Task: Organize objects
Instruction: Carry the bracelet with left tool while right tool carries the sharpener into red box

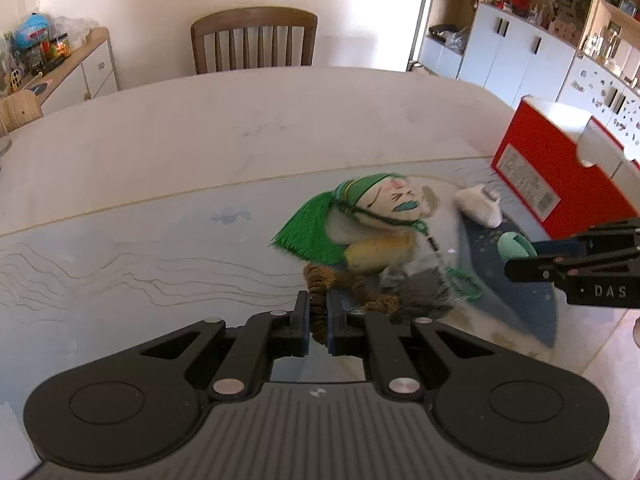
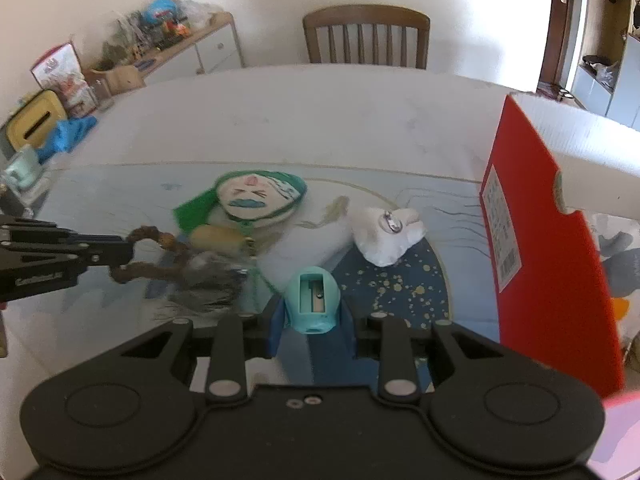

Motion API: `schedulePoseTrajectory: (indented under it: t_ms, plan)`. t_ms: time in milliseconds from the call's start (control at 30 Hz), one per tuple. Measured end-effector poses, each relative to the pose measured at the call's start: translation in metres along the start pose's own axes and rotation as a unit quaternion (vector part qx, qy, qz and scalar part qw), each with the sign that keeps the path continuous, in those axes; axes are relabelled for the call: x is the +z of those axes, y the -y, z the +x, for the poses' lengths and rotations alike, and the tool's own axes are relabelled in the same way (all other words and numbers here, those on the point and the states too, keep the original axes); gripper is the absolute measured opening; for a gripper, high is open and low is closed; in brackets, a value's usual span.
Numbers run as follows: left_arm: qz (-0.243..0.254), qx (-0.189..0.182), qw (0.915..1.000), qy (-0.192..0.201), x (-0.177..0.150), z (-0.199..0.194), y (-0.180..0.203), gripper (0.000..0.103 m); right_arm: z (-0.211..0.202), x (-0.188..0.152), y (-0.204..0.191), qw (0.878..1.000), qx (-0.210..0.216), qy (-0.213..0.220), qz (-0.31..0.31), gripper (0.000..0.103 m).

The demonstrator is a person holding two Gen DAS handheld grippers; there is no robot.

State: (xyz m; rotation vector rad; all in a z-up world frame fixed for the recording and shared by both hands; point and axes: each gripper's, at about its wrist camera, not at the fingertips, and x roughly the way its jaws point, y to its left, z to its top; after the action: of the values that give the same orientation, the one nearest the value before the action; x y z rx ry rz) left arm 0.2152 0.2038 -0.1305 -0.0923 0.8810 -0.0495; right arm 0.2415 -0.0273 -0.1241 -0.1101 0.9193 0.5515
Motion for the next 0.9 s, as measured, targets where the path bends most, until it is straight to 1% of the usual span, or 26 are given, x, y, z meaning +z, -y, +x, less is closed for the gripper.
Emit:
schedulePoseTrajectory:
  t_ms: [100, 233, 367, 467, 700, 900]
  plan:
    - [-0.003, -0.006, 1.0, 0.003, 0.004, -0.011, 0.007, 0.007, -0.016, 0.001, -0.001, 1.0, 0.009, 0.009, 0.0, 0.028]
    - [0.006, -0.017, 0.9997, 0.015, 0.008, -0.028, 0.019, 0.007, -0.036, 0.003, 0.0, 1.0, 0.019, 0.021, -0.001, 0.028]
    - [0.009, -0.026, 0.9993, 0.024, 0.013, -0.046, 0.031, 0.007, -0.058, 0.003, 0.003, 0.999, 0.022, 0.034, -0.001, 0.028]
    - [0.016, -0.026, 0.999, 0.034, 0.019, -0.059, 0.044, 0.007, -0.076, 0.003, 0.009, 0.999, 0.022, 0.044, 0.001, 0.028]
    - [0.031, -0.064, 0.9959, 0.057, 0.039, -0.087, 0.086, 0.007, -0.112, -0.001, 0.031, 0.998, 0.013, 0.062, 0.005, 0.028]
    - [0.051, -0.087, 0.9926, 0.067, 0.055, -0.094, 0.13, 0.007, -0.137, -0.005, 0.062, 0.997, -0.004, 0.071, 0.007, 0.028]
